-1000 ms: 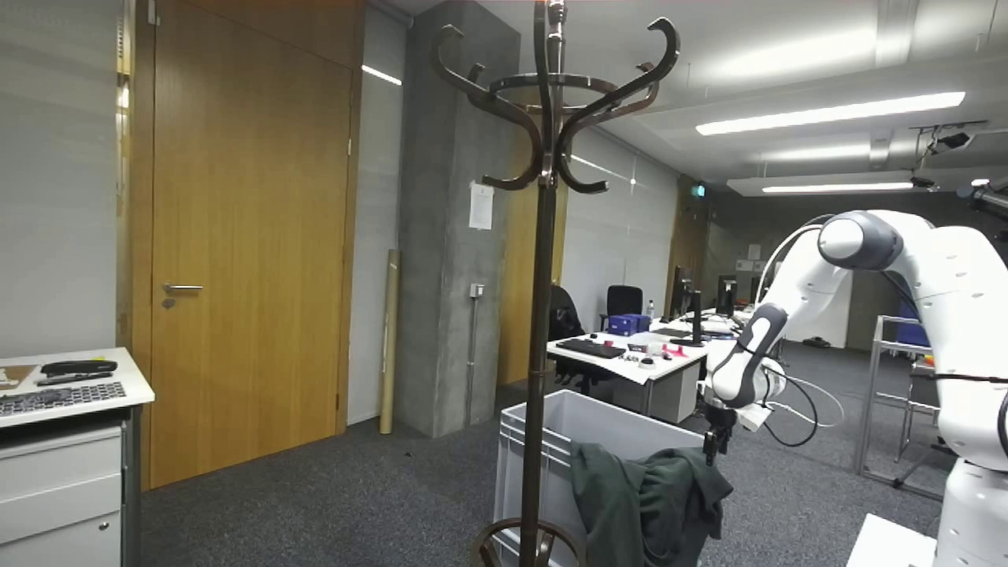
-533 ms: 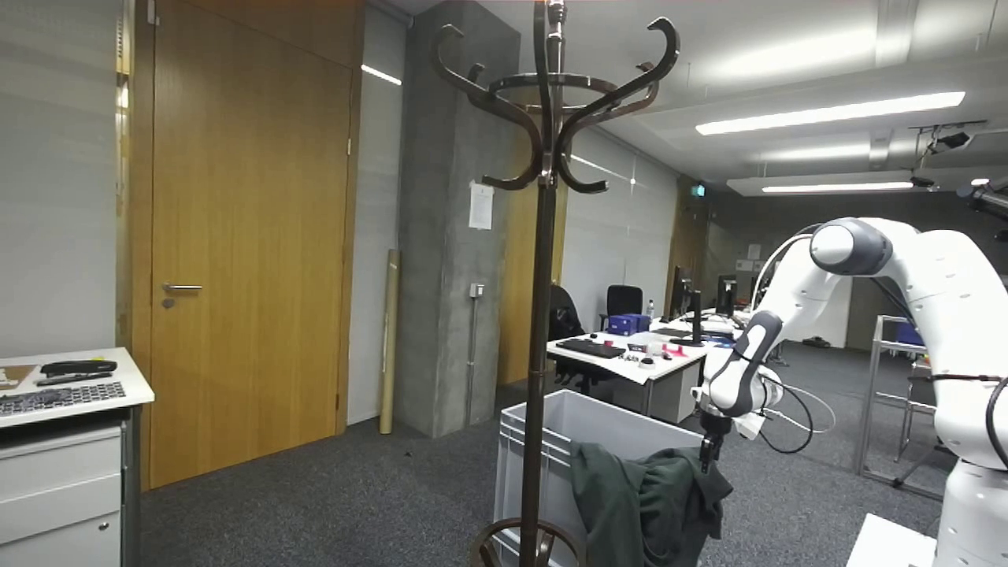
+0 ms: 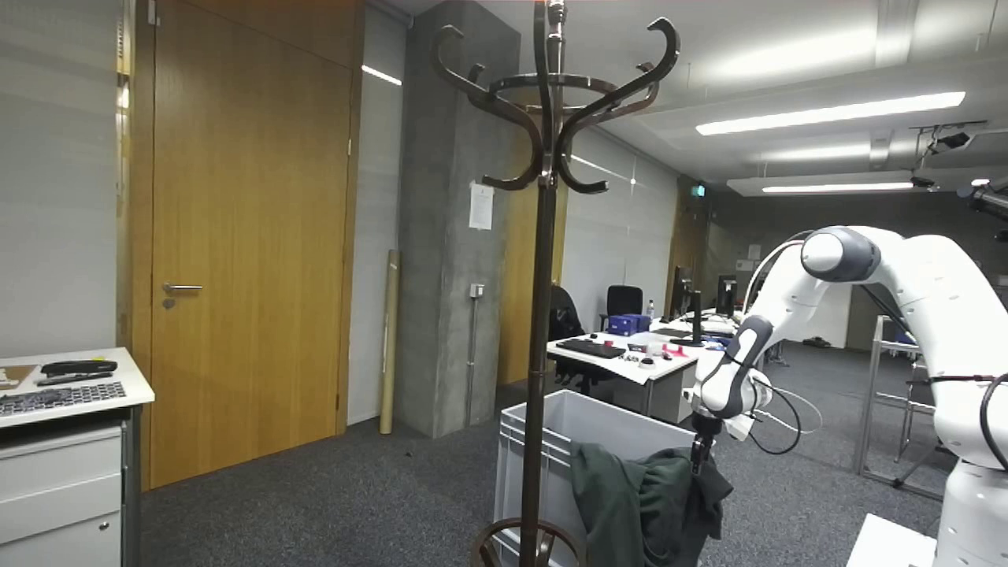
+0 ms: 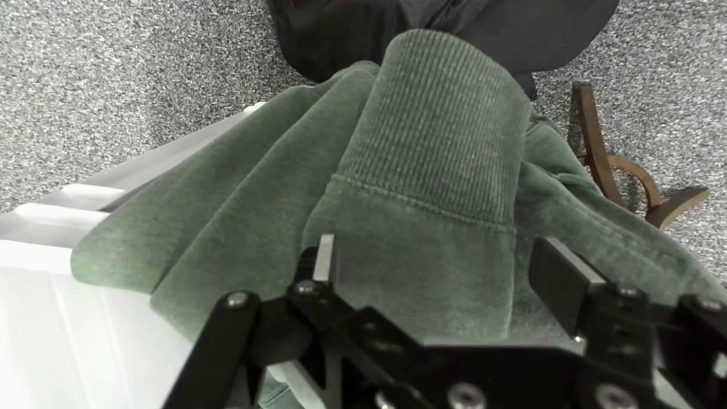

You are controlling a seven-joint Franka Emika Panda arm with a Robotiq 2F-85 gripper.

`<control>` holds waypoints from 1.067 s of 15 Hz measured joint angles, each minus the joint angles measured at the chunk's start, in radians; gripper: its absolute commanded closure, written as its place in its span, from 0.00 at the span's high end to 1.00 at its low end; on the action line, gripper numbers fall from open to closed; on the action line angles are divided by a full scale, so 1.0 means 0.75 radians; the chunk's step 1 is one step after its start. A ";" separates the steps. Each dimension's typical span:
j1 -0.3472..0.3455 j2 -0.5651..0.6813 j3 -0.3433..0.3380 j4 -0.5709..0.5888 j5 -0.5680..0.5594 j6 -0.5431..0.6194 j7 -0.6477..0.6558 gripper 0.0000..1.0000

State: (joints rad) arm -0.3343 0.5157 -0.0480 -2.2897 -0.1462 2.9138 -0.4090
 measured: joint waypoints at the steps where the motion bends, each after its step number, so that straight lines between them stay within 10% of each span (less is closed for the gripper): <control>1: 0.000 0.011 0.000 0.013 -0.002 0.000 -0.001 0.52; 8: -0.010 0.028 -0.005 0.051 -0.005 -0.012 -0.010 0.03; 16: -0.009 -0.036 0.010 0.087 0.003 -0.105 -0.014 0.01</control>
State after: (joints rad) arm -0.3411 0.4888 -0.0408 -2.2243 -0.1442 2.8351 -0.4192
